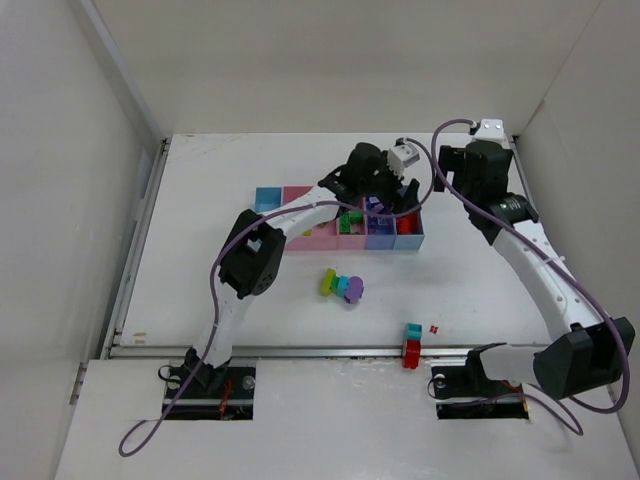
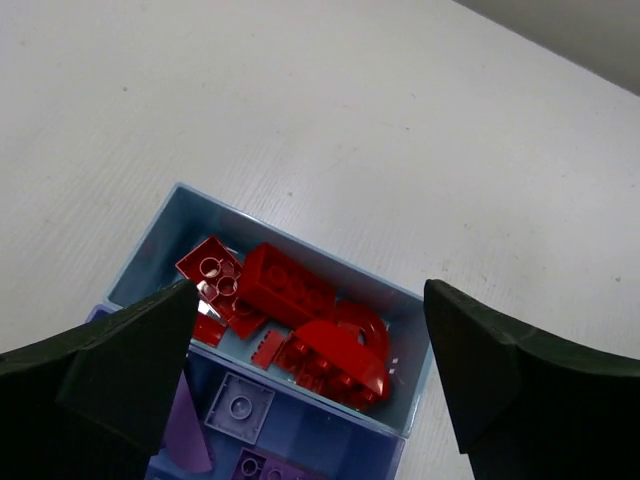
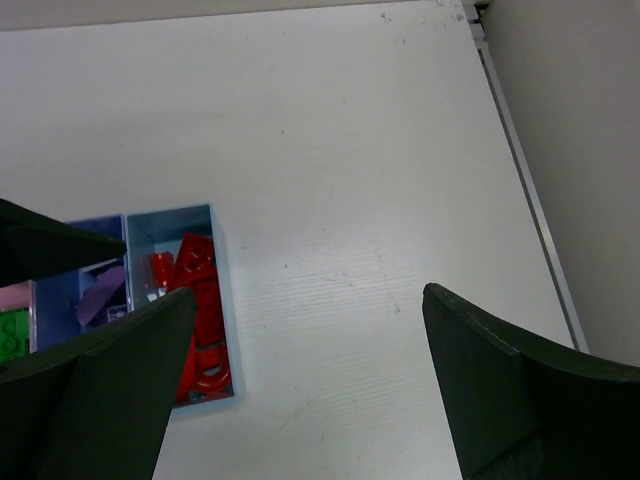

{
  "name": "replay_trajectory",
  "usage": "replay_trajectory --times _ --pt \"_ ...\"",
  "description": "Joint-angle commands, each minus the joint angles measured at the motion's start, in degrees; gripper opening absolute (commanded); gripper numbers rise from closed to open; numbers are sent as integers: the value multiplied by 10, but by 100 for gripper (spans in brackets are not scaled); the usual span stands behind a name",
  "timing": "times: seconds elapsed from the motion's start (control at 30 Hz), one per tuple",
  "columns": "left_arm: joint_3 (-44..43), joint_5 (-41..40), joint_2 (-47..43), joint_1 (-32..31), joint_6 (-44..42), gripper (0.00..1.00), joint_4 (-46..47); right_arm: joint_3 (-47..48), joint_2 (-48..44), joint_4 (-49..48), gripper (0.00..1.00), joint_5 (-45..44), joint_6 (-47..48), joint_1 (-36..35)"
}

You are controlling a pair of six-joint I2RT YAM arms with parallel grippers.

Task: Sort the legos into containers by color

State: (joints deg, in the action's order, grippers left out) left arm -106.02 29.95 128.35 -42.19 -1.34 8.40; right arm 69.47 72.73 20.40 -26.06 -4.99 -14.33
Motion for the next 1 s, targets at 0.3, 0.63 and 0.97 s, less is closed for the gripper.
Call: replay_trajectory --times 0.3,0.63,0.97 --pt "233 -133 -297 10 -193 100 -44 46 -102 134 100 129 -16 -2" --pt "486 -244 -558 76 -61 100 5 -1 -90 423 100 139 -305 -183" --pt "650 -244 -739 76 -53 100 21 -184 -122 440 93 212 -516 -355"
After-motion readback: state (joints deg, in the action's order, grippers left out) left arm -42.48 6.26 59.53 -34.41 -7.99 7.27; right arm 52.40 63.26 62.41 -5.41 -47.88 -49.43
